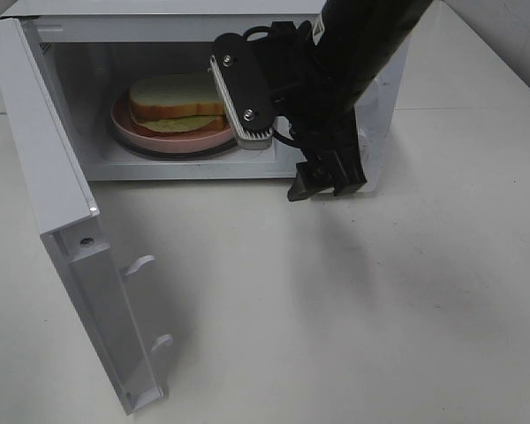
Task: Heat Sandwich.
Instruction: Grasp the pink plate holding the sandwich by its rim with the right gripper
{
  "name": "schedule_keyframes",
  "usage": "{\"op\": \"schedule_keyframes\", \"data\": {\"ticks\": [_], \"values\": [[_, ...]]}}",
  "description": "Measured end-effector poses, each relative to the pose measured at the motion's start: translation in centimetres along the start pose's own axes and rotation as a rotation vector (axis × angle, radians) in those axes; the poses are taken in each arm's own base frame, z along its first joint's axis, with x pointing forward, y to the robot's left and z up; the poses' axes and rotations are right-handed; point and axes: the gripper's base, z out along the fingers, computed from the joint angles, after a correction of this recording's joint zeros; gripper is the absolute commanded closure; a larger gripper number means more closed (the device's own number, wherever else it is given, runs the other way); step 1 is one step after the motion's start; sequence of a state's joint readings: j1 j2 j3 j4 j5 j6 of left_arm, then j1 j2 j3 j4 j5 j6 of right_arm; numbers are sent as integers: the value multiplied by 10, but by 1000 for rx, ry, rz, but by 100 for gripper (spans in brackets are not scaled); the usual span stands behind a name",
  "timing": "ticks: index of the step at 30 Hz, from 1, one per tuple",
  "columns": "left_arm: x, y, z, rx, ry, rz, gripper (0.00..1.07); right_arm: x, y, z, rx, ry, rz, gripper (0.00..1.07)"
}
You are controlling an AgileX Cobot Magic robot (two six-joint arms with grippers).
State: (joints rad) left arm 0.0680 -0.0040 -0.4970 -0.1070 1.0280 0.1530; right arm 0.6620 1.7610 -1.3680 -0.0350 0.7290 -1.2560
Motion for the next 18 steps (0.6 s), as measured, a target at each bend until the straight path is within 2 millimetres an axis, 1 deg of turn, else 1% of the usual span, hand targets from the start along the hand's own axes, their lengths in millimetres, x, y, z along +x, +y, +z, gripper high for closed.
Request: {"op": "schedule_keyframes", "data": {"ticks": [1,2,3,6,7,9,11,12,13,16,17,18], "values": [[0,0,0,0,0,0,3,-1,-3,2,7,-1,0,17],[0,0,0,0,0,0,3,-3,-9,8,19,-6,0,17],[0,0,0,0,0,0,3,-3,-9,8,19,-6,0,17],[0,0,0,0,0,0,3,-6,-17,19,40,-13,0,18],[0,0,0,0,0,0,3,-7,-22,27,55,-18,0,18],[0,0,0,0,0,0,3,-8,-25,31,64,-21,0,19],[0,0,0,0,0,0,3,-10,-28,39,70,-24,0,19],[0,0,0,0,0,0,3,-11,-32,48,79,-27,4,19],[0,0,0,0,0,0,3,-11,-32,48,79,-27,4,19],[0,0,0,0,0,0,3,-13,-36,62,102,-37,25,19],[0,0,0,0,0,0,3,-14,-39,70,119,-44,38,19],[0,0,0,0,0,0,3,-14,-39,70,119,-44,38,19]]}}
